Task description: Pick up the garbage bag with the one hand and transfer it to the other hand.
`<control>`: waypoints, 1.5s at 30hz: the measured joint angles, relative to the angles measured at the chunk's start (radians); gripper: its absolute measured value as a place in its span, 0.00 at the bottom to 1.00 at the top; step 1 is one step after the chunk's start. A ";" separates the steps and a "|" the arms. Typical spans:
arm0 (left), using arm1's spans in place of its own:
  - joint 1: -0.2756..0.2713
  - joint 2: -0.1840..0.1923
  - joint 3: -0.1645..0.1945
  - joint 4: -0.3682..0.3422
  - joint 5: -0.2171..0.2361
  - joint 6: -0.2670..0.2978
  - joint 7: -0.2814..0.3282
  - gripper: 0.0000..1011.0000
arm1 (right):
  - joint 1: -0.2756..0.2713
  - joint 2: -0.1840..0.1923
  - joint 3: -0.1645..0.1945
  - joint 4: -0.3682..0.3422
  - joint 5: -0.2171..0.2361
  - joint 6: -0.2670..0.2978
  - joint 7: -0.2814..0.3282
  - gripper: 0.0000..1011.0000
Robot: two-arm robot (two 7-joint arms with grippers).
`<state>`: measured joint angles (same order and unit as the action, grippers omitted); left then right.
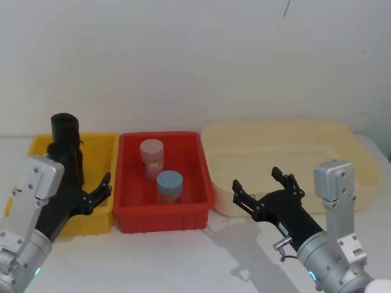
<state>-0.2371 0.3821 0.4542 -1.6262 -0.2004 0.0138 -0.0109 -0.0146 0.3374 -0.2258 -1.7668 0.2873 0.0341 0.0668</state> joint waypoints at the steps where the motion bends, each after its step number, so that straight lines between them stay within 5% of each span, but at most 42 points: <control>1: 0.000 0.000 0.000 0.000 0.000 0.000 0.000 0.99 | 0.000 0.000 0.000 0.000 0.000 0.000 0.000 0.99; 29: 0.008 0.001 -0.004 -0.008 0.005 -0.002 0.005 0.99 | 0.000 0.000 0.000 0.000 0.000 0.000 0.000 0.99; 45: 0.121 0.038 -0.050 -0.151 0.030 -0.002 0.064 0.99 | 0.000 0.000 0.000 0.000 0.000 0.000 0.000 0.99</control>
<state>-0.1157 0.4206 0.4040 -1.7775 -0.1703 0.0116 0.0534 -0.0147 0.3374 -0.2258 -1.7667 0.2874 0.0341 0.0668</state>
